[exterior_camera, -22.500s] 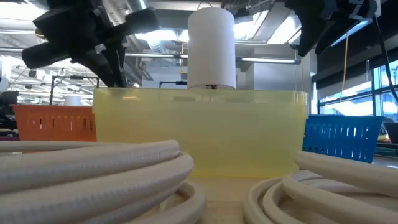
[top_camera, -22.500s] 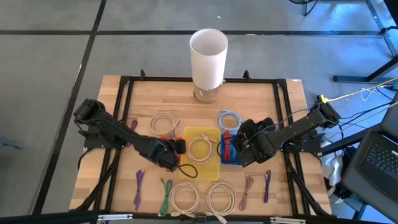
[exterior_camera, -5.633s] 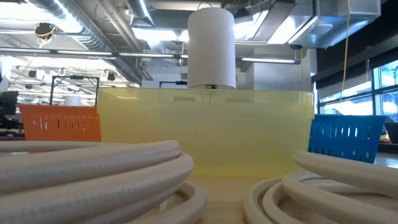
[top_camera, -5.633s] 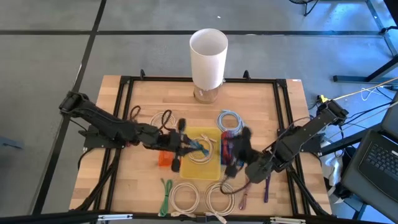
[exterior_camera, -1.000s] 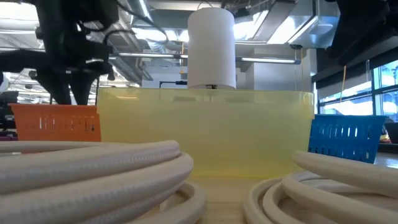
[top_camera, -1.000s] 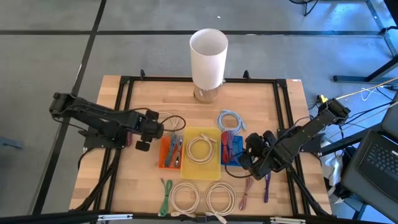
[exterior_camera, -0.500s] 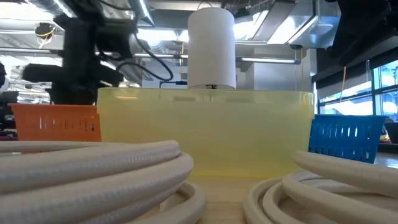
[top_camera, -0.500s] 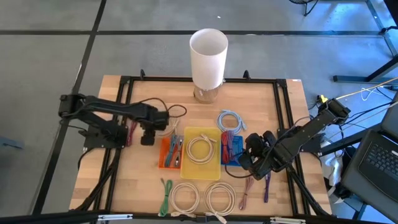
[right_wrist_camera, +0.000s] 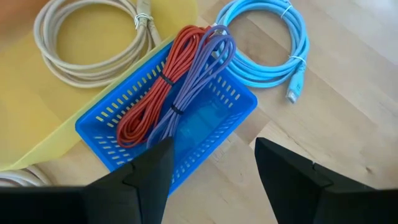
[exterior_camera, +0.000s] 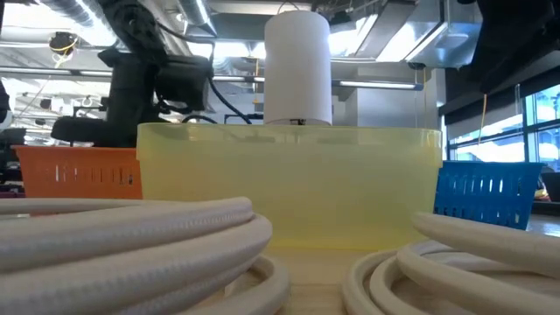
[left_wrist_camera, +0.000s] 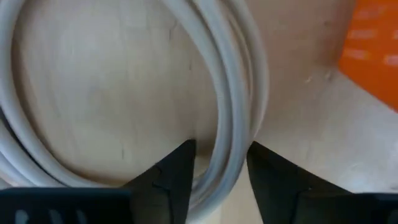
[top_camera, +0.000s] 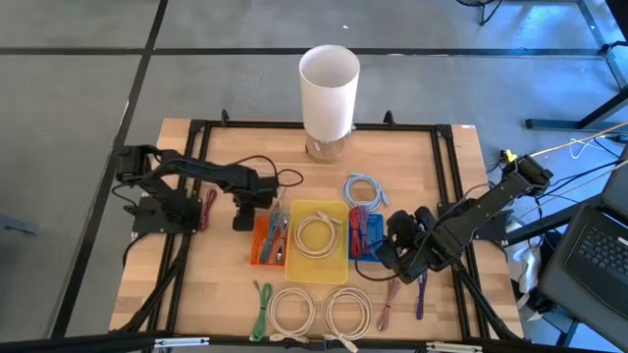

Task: Pick & Place USB Port
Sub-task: Put the brown HDMI cable into the yellow bin

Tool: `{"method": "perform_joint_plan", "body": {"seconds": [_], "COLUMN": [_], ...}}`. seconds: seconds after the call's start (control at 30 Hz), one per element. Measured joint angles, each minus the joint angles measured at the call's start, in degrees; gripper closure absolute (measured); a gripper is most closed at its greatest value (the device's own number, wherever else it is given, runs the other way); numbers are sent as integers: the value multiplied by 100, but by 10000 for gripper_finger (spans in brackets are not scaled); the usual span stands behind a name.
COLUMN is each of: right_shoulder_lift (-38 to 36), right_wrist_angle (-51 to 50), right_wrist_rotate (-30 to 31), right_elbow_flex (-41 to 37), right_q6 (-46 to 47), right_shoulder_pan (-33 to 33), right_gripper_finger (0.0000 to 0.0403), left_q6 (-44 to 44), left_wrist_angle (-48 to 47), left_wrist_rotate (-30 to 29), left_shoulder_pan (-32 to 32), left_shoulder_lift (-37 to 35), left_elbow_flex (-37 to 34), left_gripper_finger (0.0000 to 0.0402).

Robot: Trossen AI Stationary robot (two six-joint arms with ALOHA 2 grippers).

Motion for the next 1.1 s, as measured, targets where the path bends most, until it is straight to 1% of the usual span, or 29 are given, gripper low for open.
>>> {"method": "perform_joint_plan", "body": {"seconds": [0.07, 0.13, 0.17, 0.2, 0.27, 0.33, 0.37, 0.47, 0.53, 0.73, 0.83, 0.93, 1.03, 1.1], "right_shoulder_lift": [0, 0, 0, 0, 0, 0, 0, 0, 0, 0, 0, 0, 0, 0], "right_wrist_angle": [3, 10, 9, 12, 16, 18, 18, 19, 19, 18, 18, 17, 20, 24], "right_wrist_rotate": [0, 0, 1, 1, 2, 2, 2, 3, 5, 17, 19, 38, 61, 63], "right_elbow_flex": [0, 0, 0, 0, 0, 0, 0, 0, 0, 0, 0, 0, 0, 0], "right_q6": [-75, -82, -82, -82, -82, -82, -82, -82, -82, -100, -185, -211, -213, -213], "right_shoulder_pan": [0, 0, 0, 0, 0, 0, 0, 0, 0, 0, 0, 0, -2, 0], "right_gripper_finger": [177, 177, 177, 177, 177, 177, 177, 177, 177, 177, 177, 177, 177, 177], "left_q6": [21, 32, 9, -36, -79, -174, -210, -413, -570, -982, -1265, -1529, -1553, -1429], "left_wrist_angle": [-54, -99, -131, -166, -272, -668, -721, -1178, -1530, -2141, -1979, -1759, -1196, -1029], "left_wrist_rotate": [-78, -135, -139, -137, -243, -504, -594, -843, -842, -835, -759, -553, -420, -389], "left_shoulder_pan": [0, 4, 17, 37, 64, 94, 103, 97, 62, -314, -607, -1029, -1610, -2003], "left_shoulder_lift": [42, 12, -39, -98, -230, -407, -509, -836, -1066, -1801, -2040, -2027, -1797, -1493], "left_elbow_flex": [7, 0, -10, -15, -39, -66, -52, 132, 265, 1048, 1572, 2072, 2508, 2735], "left_gripper_finger": [302, 356, 377, 384, 389, 391, 391, 391, 391, 391, 391, 391, 391, 391]}}
